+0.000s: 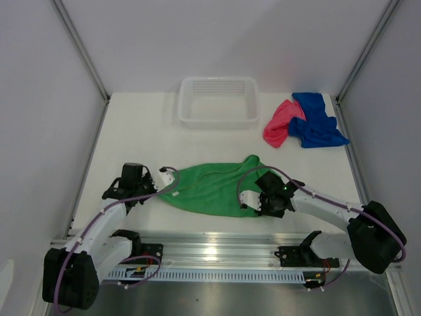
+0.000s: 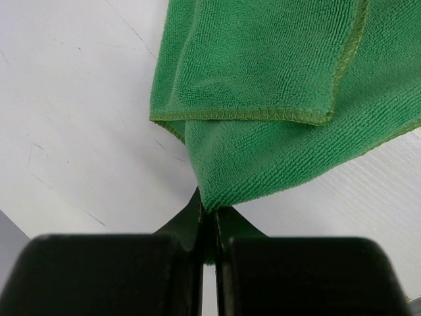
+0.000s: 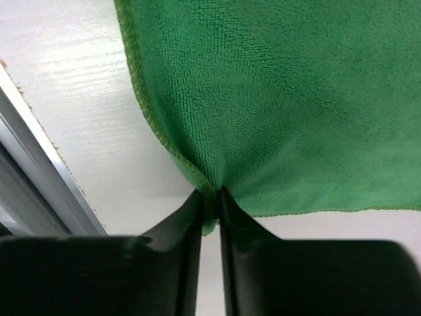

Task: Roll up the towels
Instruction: Flatten the towel

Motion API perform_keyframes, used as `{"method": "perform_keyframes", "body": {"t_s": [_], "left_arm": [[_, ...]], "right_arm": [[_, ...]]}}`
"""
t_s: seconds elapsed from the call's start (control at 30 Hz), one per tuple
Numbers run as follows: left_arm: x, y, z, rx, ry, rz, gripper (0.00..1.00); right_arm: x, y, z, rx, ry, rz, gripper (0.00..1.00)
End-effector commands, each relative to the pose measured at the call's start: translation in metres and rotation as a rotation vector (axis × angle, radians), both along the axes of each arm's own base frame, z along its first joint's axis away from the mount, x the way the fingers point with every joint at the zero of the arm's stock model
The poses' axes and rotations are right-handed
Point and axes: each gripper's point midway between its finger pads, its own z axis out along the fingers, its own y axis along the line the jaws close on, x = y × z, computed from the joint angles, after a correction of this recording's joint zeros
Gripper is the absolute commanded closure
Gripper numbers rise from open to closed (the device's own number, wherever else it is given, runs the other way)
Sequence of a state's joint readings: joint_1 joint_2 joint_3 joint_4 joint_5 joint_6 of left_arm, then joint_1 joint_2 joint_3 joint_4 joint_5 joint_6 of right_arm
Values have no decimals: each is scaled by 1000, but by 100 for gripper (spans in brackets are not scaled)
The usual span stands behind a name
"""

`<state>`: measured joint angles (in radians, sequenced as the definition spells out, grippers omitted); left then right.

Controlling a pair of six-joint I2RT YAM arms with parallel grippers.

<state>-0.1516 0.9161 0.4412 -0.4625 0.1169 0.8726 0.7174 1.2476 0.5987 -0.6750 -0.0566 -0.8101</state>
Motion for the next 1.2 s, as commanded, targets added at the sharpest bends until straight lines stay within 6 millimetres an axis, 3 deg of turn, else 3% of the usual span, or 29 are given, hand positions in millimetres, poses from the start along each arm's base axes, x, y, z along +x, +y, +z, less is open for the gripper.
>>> {"method": "perform_keyframes", "body": {"t_s": [0.0, 0.07, 0.17, 0.27, 0.3, 0.33, 0.4, 0.43, 0.5, 0.53, 0.6, 0.67, 0.8, 0.87, 0.97, 1.0, 1.03, 1.1, 1.17], "left_arm": [[12, -4, 25, -42, -64, 9, 98], [16, -2, 35, -46, -87, 36, 99], [22, 5, 57, -43, -128, 75, 99], [17, 11, 75, -41, -149, 106, 99], [21, 10, 99, -56, -193, 113, 99], [12, 10, 104, -60, -182, 114, 99], [7, 7, 125, -85, -207, 113, 99], [4, 7, 142, -97, -246, 111, 99], [-7, 7, 155, -104, -252, 108, 99], [-11, 7, 178, -115, -308, 106, 99], [-22, 9, 186, -113, -311, 104, 99], [-33, 8, 208, -127, -350, 95, 99], [-38, 8, 234, -136, -392, 89, 91], [-35, 8, 235, -124, -383, 84, 84], [-19, 5, 224, -115, -339, 70, 84], [-10, 4, 205, -105, -287, 72, 86], [3, 3, 206, -107, -311, 71, 94], [18, 0, 196, -111, -290, 70, 98], [37, -8, 191, -146, -254, 72, 99]], "right_arm": [[2, -1, -2, -18, 5, -7, 85], [-1, -4, 1, -29, 14, -15, 99], [10, -2, 23, -13, -39, -85, 100], [29, -2, 70, 27, -174, -177, 100], [33, -1, 85, 46, -210, -187, 100], [36, -1, 117, 93, -275, -214, 100], [34, 4, 152, 170, -337, -219, 100], [33, 7, 182, 231, -382, -223, 100], [25, 6, 222, 344, -455, -237, 100], [22, 5, 248, 410, -494, -256, 100], [14, -1, 278, 507, -550, -267, 100], [6, -4, 303, 602, -594, -268, 100], [4, -6, 321, 661, -631, -283, 100], [7, -5, 326, 671, -645, -289, 100], [16, 2, 330, 679, -662, -292, 100], [24, 9, 325, 672, -673, -278, 100], [30, 12, 321, 659, -680, -275, 100], [44, 19, 314, 628, -695, -282, 100], [72, 24, 308, 580, -717, -315, 100]]}}
